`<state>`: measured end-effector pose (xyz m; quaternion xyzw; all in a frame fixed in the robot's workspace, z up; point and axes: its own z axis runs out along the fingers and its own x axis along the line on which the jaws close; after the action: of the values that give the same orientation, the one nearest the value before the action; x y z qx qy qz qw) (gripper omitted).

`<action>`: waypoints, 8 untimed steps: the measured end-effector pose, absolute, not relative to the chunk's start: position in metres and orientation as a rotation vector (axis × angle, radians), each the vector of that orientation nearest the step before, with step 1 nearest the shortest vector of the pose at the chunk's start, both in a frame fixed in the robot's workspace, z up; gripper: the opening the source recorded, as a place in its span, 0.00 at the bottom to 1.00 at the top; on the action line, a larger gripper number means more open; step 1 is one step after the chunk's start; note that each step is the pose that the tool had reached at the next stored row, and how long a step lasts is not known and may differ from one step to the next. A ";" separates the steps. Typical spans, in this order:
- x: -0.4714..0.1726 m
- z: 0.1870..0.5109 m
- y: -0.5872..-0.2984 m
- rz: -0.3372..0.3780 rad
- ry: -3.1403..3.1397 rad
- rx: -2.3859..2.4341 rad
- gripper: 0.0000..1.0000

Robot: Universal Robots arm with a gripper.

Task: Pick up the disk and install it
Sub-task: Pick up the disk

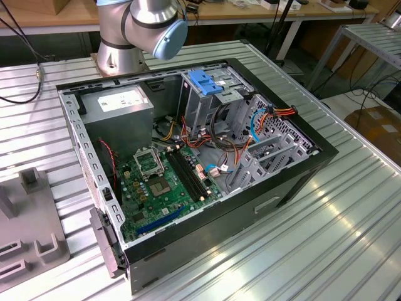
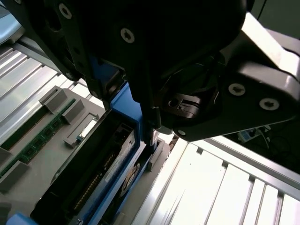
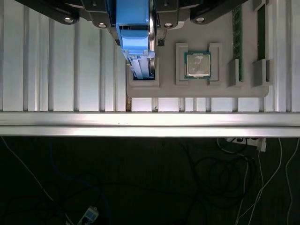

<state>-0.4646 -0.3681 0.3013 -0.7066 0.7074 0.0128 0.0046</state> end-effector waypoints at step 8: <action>-0.465 0.326 -0.368 0.041 2.216 -2.214 0.37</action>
<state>-0.4646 -0.3681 0.3265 -0.7066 0.7074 0.0130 0.0044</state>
